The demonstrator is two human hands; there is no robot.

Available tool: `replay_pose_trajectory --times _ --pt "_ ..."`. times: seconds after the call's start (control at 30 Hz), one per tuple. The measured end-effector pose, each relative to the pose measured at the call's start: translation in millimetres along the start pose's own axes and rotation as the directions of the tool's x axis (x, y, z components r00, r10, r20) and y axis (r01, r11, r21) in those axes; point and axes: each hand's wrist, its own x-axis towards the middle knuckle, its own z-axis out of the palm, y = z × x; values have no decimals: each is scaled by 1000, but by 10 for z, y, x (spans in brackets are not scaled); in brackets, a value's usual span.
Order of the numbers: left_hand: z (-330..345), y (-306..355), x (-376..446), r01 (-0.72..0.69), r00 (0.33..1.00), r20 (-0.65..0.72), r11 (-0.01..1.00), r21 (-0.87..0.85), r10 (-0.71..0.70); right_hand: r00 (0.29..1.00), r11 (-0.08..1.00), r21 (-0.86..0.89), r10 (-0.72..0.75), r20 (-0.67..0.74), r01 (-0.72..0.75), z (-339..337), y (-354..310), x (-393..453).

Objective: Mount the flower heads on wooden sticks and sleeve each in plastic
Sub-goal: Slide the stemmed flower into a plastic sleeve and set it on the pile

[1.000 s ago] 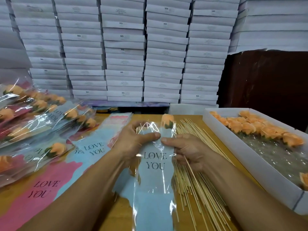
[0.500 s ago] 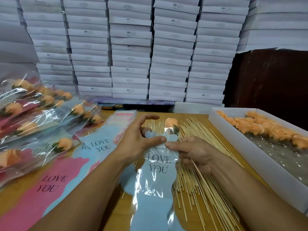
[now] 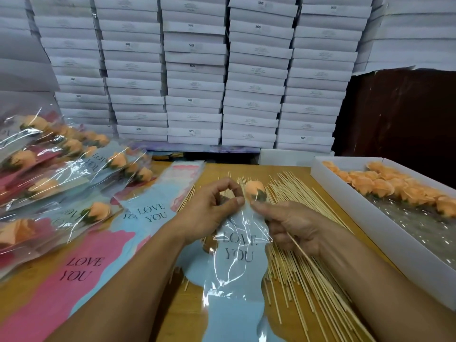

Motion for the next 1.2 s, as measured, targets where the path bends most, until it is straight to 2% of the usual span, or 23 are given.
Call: replay_pose_trajectory --times 0.07,0.17,0.33,0.47,0.7,0.87,1.2 --pt "3 -14 -18 47 997 54 999 -20 -46 996 998 57 18 -87 -13 -99 -96 -8" --pt "-8 -22 -31 120 975 197 988 -98 -99 978 976 211 -12 -208 57 -354 -414 38" --pt "-1 28 -58 220 899 414 964 -147 -142 868 993 -8 -109 -485 121 -592 -970 246" --pt "12 60 -59 233 861 496 952 -197 -109 793 985 -44 -160 -588 167 -632 -1271 418" --pt "-8 37 -42 203 839 541 957 -207 -60 725 979 -65 -186 -663 193 -649 -1472 577" --pt "-37 0 -28 191 839 544 954 -233 -35 750 985 -93 -170 -639 144 -621 -1397 660" --pt "-29 7 -29 212 863 497 958 -193 -91 754 987 -137 -156 -639 88 -595 -1327 657"
